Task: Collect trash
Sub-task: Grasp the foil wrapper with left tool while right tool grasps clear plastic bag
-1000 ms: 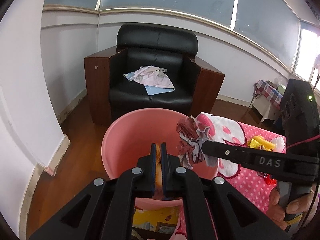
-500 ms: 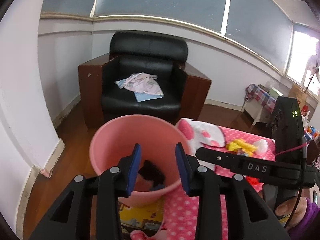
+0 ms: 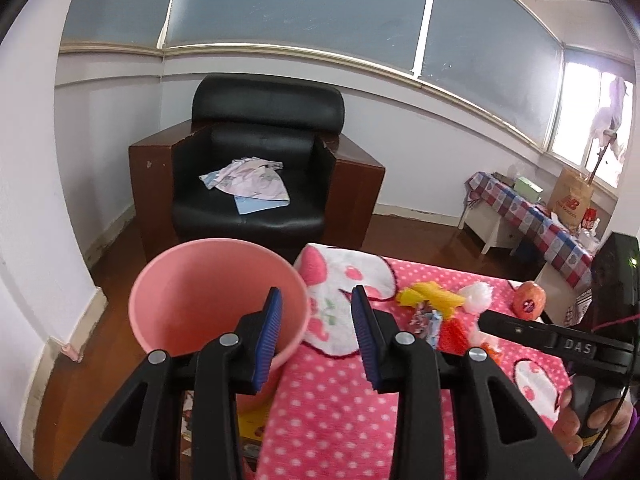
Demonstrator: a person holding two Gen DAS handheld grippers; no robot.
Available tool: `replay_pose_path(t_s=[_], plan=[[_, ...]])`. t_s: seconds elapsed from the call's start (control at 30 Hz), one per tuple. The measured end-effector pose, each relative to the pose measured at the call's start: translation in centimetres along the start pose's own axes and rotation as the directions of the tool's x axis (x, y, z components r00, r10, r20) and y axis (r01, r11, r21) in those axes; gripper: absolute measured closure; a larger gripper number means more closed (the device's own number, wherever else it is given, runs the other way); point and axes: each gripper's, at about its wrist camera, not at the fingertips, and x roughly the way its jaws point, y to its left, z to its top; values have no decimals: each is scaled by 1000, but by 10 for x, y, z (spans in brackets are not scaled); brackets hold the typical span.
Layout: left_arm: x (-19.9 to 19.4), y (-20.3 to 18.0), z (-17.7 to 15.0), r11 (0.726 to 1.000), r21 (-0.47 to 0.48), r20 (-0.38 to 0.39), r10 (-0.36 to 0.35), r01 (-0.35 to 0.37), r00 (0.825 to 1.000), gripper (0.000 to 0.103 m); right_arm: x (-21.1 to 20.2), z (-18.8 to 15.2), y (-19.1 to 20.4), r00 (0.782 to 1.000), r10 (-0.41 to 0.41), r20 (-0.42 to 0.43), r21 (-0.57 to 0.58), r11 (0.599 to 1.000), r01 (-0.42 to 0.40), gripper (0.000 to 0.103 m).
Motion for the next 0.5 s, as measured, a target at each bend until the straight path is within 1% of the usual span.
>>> replay_pose_path(t_s=[0.17,0.33,0.5], plan=[[-2,-11,-1,999,-9,-1,-32,32,999,68,-26,-2,-15,999,-24,37,16,1000,24,67],[-5,-15,-3,999,4,-4,-45,45,999,68,-33,-3,-18,998,-26,51,26,999,24,67],[-6,-9,-2,999,-14,-7,-43,42,999,68,-34,-4,-18,999,-27,46,29,999,26,67]])
